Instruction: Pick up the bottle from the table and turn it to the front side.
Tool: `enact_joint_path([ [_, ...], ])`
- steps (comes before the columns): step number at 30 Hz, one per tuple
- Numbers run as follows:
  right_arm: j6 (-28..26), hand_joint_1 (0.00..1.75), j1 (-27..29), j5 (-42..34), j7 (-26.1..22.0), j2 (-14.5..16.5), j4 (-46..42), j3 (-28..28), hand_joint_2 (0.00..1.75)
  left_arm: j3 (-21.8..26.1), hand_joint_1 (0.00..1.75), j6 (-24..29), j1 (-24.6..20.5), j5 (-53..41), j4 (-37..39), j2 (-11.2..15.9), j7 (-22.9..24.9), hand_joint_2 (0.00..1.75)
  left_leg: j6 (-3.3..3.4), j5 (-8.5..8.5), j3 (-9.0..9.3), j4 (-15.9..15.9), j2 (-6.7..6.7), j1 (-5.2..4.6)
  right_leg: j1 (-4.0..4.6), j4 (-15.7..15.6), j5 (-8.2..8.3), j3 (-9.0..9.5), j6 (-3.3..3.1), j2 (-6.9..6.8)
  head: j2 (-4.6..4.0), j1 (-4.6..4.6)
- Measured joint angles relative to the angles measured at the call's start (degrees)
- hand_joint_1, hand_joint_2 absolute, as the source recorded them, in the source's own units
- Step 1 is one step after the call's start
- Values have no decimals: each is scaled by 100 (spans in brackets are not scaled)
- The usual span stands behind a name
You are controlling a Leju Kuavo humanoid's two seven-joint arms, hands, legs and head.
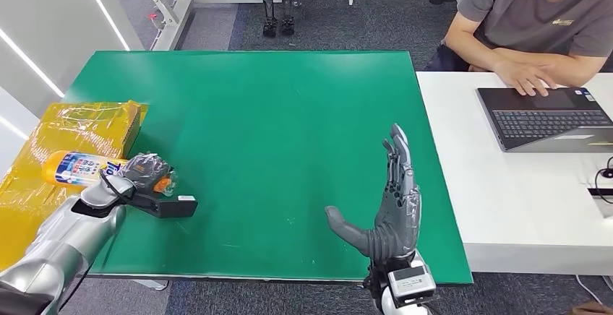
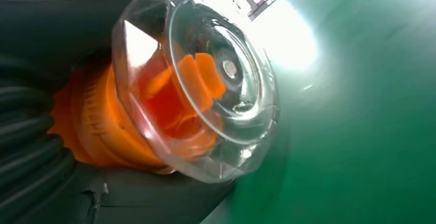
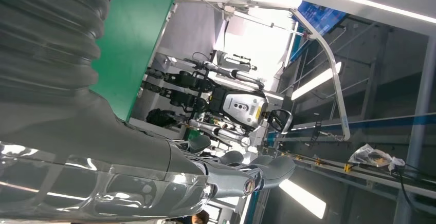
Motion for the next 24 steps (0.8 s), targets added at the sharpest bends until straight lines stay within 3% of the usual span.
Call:
enact_joint_path([
  [1, 3, 0, 0, -2, 0, -2, 0, 2, 175, -7, 21, 10, -6, 0, 14, -15, 2, 175, 0, 0, 0, 0, 0, 0, 0, 0, 0, 0, 0, 0, 0, -1],
  [4, -8, 0, 0, -3, 0, -12, 0, 4, 175, -29, 0, 32, -29, 1, 50, -44, 11, 175, 0, 0, 1, 0, 0, 0, 0, 0, 0, 2, 0, 0, 0, 0],
  [24, -103, 0, 12, 2, 0, -96, -38, 18, 175, -77, 0, 63, -230, 191, 241, -103, 125, 175, -1, 1, 6, -1, 1, 0, 0, 2, 0, 4, 0, 1, 0, 1],
])
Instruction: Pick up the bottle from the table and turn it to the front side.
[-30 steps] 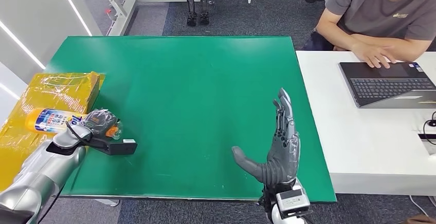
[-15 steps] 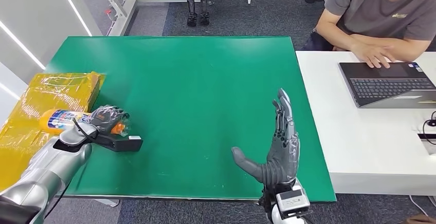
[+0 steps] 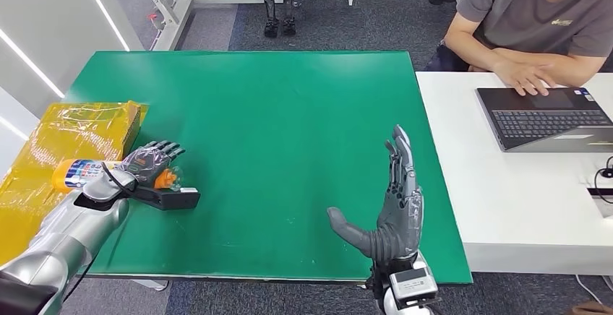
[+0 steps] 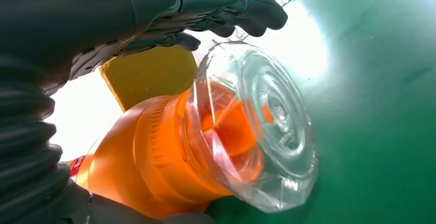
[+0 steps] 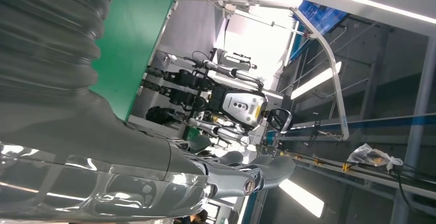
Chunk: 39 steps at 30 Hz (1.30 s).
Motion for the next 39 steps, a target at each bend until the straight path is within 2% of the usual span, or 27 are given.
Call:
enact_joint_path([
  [10, -53, 0, 15, 74, 0, -2, -60, -15, 175, 0, 0, 113, -3, 117, 31, 54, 87, 175, 0, 0, -1, 0, 0, 0, 0, 0, 0, -1, 0, 1, 0, 0],
  [21, 96, 0, 101, 282, 0, 5, -155, -180, 175, 0, 0, 184, 10, 224, 17, 324, 53, 175, 0, 0, -2, -1, 1, 1, 1, 1, 0, -1, 0, 2, 0, 0],
  [30, -87, 0, 195, 179, 0, -3, -200, -218, 175, 2, 0, 113, 448, 469, -615, 906, -66, 175, -1, -1, -3, -3, 3, 2, 1, 1, -2, -5, -2, 4, 0, -1],
  [39, 17, 0, 277, 212, 0, -6, -238, -223, 175, 11, 0, -176, 796, 684, -1315, 1483, -92, 175, -1, -1, -3, -4, 3, 2, 1, 1, -2, -5, -2, 4, 0, 0],
])
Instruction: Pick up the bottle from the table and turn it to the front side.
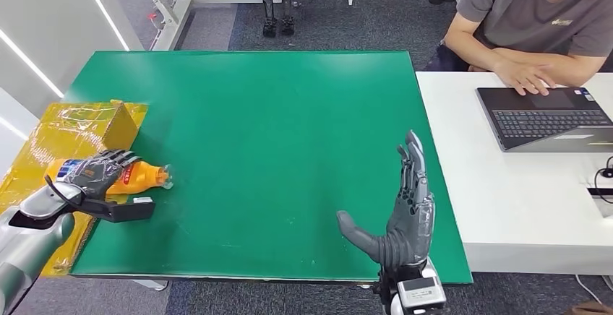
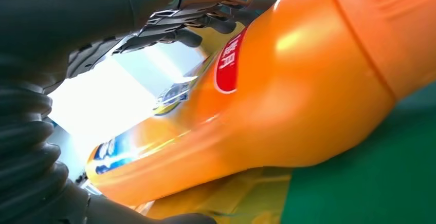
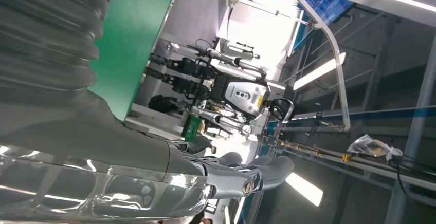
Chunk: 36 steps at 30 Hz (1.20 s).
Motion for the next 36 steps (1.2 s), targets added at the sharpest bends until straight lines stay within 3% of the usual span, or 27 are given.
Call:
enact_joint_path([
  [13, 154, 0, 56, 81, 0, 0, -8, -68, 175, 273, 0, 197, 546, 149, -1024, 379, 209, 175, 0, 0, 0, 0, -2, 0, 0, -1, 0, 0, 0, -1, 0, 1],
  [21, 280, 0, 78, 74, 0, 2, -8, -87, 175, 991, 0, 1320, 1136, 337, -2089, 204, 120, 175, 0, -1, 0, 1, -1, -2, -1, -4, 0, -1, 0, -1, 0, 0],
  [27, 347, 0, 67, -13, 2, 9, -2, -87, 175, 1621, 0, 2042, 1369, 1915, -3234, -348, -705, 175, 0, -1, -1, 3, -6, -3, -2, -7, 0, 2, 1, -6, 0, 0],
  [32, 412, 0, 37, -49, 4, 46, 51, -87, 175, 1830, 0, 2016, 1337, 2921, -3765, -972, -990, 175, 0, -1, 3, 4, -4, -3, -3, -7, 2, 4, 1, -6, 0, 0],
  [36, 436, 0, 16, -73, 44, 86, 94, -81, 175, 1921, 0, 1728, 1282, 4769, -4015, -1675, -1345, 175, 1, 0, 3, 7, -17, -4, -3, -7, 2, 9, 2, -19, 0, 0],
])
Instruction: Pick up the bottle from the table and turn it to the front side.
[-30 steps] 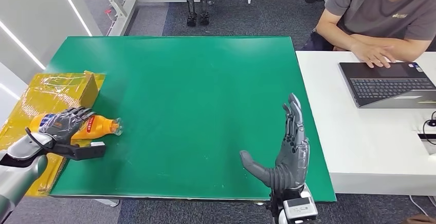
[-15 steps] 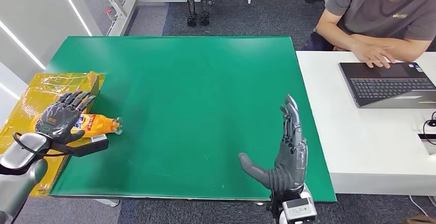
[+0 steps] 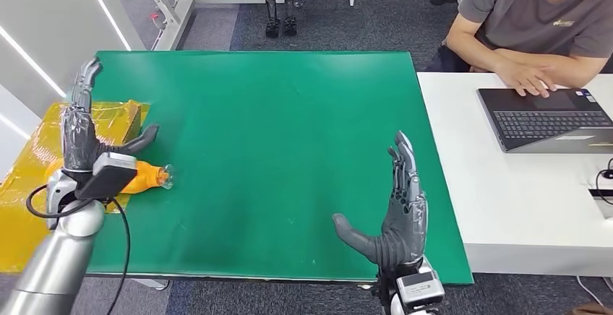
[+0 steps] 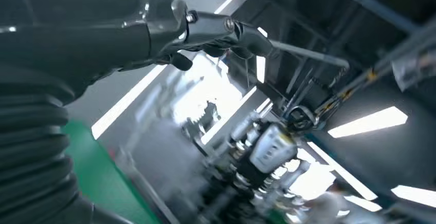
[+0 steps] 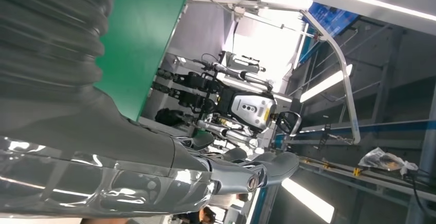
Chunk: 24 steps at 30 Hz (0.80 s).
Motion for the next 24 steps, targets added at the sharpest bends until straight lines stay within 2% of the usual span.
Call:
enact_joint_path([
  [2, 9, 0, -8, 19, 17, 33, 14, 10, 175, -46, 0, -55, -5, 709, -106, -378, -37, 175, 0, 0, -2, 0, -3, 0, 0, 0, 0, 1, 0, -2, 0, 1],
  [5, 11, 0, -8, 52, 44, 67, 20, 17, 175, -174, 0, -96, -4, 1125, -199, -812, -57, 175, 0, -1, -3, 0, 1, 0, 0, -1, 0, 0, 0, 2, 0, 1],
  [8, -4, 0, -3, 95, 67, 70, 25, 17, 175, -327, 0, -554, 28, 1836, -286, -1141, -74, 175, 1, -2, -4, 1, -1, -1, -1, -2, 0, 0, 1, 0, 0, -1],
  [10, -5, 0, 13, 114, 66, 69, 25, 17, 175, -456, 0, -771, 152, 2203, -417, -1373, -76, 175, 1, -3, -5, 1, -1, -1, 0, -2, 0, 1, 1, 0, 0, -1],
  [13, 24, 0, 75, 144, 52, 69, 15, 19, 175, -638, 0, -739, 503, 2356, -774, -1716, -80, 175, 6, -8, -6, 1, 6, -1, -1, -3, -2, -1, 2, 6, 0, 1],
  [16, 67, 0, 135, 155, 43, 69, -7, 20, 175, -715, 0, -657, 803, 2399, -1094, -1948, -84, 175, 10, -11, -6, 1, 7, 0, 0, -5, -4, -2, 5, 7, 0, 1],
  [24, 88, 0, 193, 111, 55, 69, -12, 26, 175, -657, 0, -757, 1411, 2458, -1556, -2281, -84, 175, 11, -11, -6, -3, 9, 0, 0, -4, -5, -1, 5, 5, 0, 0],
])
